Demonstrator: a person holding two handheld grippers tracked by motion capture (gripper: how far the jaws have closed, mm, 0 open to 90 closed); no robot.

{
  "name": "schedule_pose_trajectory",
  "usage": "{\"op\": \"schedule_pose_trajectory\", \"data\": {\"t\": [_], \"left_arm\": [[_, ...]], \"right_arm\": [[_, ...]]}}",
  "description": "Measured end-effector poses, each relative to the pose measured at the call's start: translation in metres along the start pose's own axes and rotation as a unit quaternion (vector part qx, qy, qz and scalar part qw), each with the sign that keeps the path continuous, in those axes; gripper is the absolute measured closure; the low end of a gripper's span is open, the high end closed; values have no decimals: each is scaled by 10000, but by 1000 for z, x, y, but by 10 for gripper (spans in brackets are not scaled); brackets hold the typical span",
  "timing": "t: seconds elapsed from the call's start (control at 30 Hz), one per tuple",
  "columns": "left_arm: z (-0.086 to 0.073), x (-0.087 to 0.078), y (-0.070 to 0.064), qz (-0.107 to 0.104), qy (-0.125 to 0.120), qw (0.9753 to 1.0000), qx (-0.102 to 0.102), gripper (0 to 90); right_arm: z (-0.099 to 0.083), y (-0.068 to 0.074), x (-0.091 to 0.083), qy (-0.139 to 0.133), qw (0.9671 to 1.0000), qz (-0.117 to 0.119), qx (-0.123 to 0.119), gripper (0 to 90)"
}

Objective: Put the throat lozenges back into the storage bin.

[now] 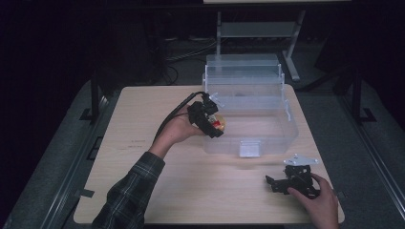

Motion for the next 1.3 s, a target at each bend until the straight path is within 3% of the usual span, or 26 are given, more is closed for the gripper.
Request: {"op": "schedule_pose_trajectory", "data": {"t": [0.33, 0.8, 1.3], "left_arm": [[-1, 9, 10, -54, 31, 9999, -147, 197], [-1, 15, 10, -83, 69, 9999, -115, 192], [0, 9, 10, -75, -24, 9999, -117, 183]], "right_arm": [[0, 0, 0, -2, 10000, 1, -7, 0], [0, 0, 0, -1, 10000, 2, -1, 0], [0, 0, 0, 3, 10000, 3, -1, 0]]}}
Point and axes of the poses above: each handheld gripper's, and its own axes: x roughly forward along the jaws, z roughly out of its top, y roughly to its left, the point moved 10 cm from there along x, roughly forward along the jaws, and after that the axes turned 10 degrees about -x, right-handed, at the moved point
